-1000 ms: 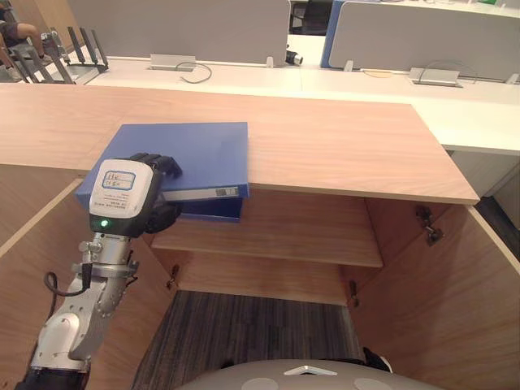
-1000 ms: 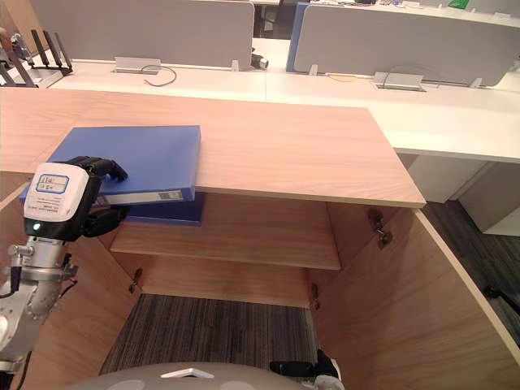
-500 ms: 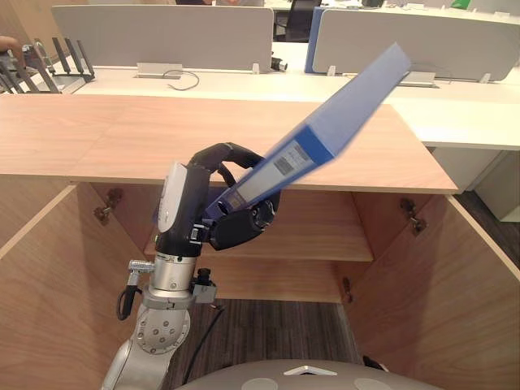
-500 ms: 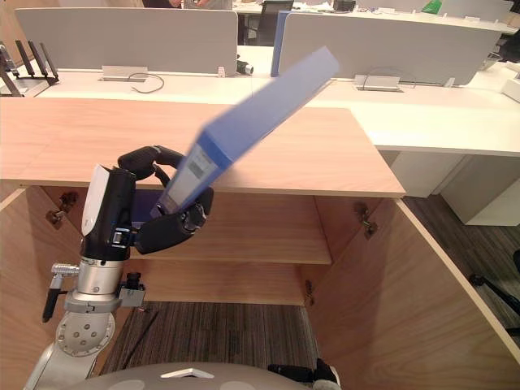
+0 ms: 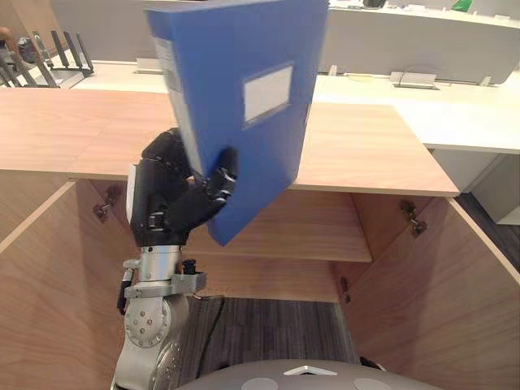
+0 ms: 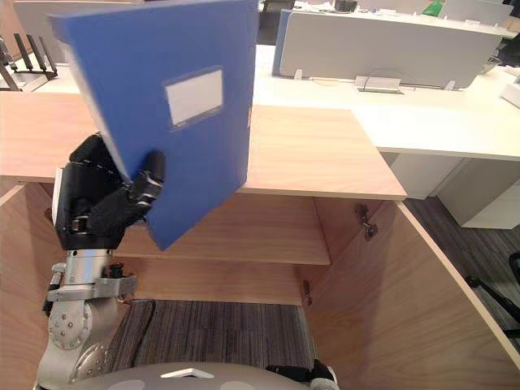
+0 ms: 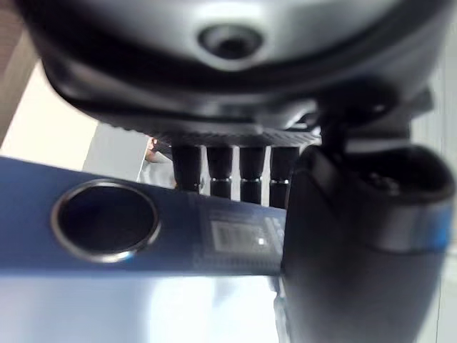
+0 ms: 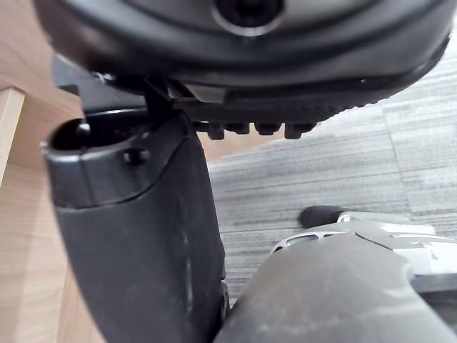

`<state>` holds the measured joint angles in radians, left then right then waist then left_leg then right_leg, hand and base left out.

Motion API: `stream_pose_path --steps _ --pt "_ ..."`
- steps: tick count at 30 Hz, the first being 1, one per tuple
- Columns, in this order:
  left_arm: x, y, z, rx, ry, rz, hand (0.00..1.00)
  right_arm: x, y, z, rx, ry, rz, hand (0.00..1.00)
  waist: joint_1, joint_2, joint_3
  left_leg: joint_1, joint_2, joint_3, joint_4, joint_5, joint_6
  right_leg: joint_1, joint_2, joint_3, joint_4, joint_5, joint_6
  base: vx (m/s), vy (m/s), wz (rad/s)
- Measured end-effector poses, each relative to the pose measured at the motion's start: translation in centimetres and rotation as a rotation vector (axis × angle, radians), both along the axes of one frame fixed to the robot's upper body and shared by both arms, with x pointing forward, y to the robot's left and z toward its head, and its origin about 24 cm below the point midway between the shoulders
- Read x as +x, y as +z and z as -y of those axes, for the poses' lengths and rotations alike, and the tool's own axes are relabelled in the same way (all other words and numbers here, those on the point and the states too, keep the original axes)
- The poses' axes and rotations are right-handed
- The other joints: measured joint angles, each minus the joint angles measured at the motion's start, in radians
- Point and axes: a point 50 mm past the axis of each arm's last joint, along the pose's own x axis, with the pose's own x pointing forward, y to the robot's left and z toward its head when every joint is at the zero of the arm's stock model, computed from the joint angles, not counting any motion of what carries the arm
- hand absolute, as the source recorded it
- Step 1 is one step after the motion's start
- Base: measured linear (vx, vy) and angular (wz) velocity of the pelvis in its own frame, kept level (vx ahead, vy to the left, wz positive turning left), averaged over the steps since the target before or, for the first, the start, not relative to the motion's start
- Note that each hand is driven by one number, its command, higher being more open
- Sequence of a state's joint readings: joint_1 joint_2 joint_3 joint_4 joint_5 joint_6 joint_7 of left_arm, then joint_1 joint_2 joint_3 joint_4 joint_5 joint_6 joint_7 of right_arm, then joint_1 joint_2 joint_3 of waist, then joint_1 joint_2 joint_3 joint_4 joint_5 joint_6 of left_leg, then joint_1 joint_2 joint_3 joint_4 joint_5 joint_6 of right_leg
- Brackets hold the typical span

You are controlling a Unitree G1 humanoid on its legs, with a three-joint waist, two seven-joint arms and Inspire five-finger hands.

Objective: Walk over to the cabinet, pick up the folder, carry it to the office cabinet, place the folder inside the office cabinet, then close the office cabinet door

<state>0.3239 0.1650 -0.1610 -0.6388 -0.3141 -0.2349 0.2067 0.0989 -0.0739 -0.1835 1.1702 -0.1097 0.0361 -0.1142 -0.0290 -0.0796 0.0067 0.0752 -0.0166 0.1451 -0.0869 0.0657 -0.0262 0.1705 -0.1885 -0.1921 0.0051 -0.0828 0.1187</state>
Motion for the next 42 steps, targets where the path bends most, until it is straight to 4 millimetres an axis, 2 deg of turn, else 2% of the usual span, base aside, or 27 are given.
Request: stream_pose_path --steps 7,12,18,23,29,30,34,37,42 --pt "0.2 -0.2 0.0 -0.220 -0.128 0.001 0.00 0.0 0.0 -0.1 0.016 0.011 0.001 1.00 -0.001 0.000 0.000 0.000 0.000 0.000 -0.003 0.000 0.000 0.000 0.000 0.000 0.002 0.000 0.000 0.00 0.000 0.00" --pt "0.2 -0.5 1.5 -0.345 -0.300 -0.010 0.00 0.2 0.0 -0.2 0.017 0.036 0.003 1.00 -0.002 0.001 -0.001 0.001 0.000 0.001 -0.003 0.001 0.001 -0.001 -0.001 0.000 0.003 0.000 0.000 0.00 0.000 0.00" --pt "0.4 -1.8 3.4 -0.401 -0.426 -0.080 0.00 0.5 0.0 -0.1 0.017 0.060 0.008 1.00 -0.002 0.009 -0.013 0.000 0.001 0.006 -0.003 0.002 0.002 -0.006 0.000 0.003 0.007 0.000 0.000 0.00 0.000 -0.01" --pt "0.6 -3.0 3.6 -0.422 -0.438 -0.147 0.00 1.1 0.5 -0.2 0.042 0.049 0.072 1.00 -0.003 0.013 -0.015 -0.001 0.004 0.011 -0.003 0.004 0.004 -0.013 0.000 0.006 0.009 0.000 0.000 0.00 0.000 -0.02" --pt "0.1 -3.7 2.2 -0.412 -0.376 -0.175 0.00 4.3 3.2 -1.0 0.125 -0.089 0.366 1.00 -0.014 0.011 -0.014 0.000 -0.005 0.011 0.000 0.008 0.008 -0.016 0.000 0.007 0.011 0.000 0.001 0.00 0.000 0.00" --pt "0.1 -3.8 1.5 -0.408 -0.344 -0.171 0.00 5.3 4.1 -1.0 0.142 -0.122 0.439 1.00 -0.018 0.011 -0.014 0.000 -0.005 0.012 0.000 0.007 0.007 -0.016 -0.001 0.007 0.011 0.000 0.001 0.00 0.000 0.00" --pt "-0.1 -3.9 0.0 -0.400 -0.263 -0.165 0.00 7.0 6.0 -1.0 0.178 -0.217 0.589 1.00 -0.026 0.007 -0.012 0.000 -0.006 0.014 0.000 0.003 0.002 -0.018 -0.001 0.010 0.011 0.000 0.001 0.00 0.000 0.00" --pt "-0.2 -3.8 -1.0 -0.402 -0.205 -0.146 0.00 7.8 7.6 -0.5 0.190 -0.292 0.696 1.00 -0.028 0.003 -0.010 -0.001 -0.005 0.020 0.001 -0.001 0.000 -0.022 -0.001 0.017 0.010 0.001 0.003 0.01 0.002 -0.07" --pt "-0.3 -3.6 -2.5 -0.388 -0.126 -0.122 0.00 9.5 10.9 1.6 0.180 -0.398 0.901 1.00 -0.033 0.004 -0.008 0.000 -0.006 0.032 0.002 -0.009 -0.001 -0.029 -0.001 0.031 0.008 0.003 0.004 0.03 0.006 -0.08"
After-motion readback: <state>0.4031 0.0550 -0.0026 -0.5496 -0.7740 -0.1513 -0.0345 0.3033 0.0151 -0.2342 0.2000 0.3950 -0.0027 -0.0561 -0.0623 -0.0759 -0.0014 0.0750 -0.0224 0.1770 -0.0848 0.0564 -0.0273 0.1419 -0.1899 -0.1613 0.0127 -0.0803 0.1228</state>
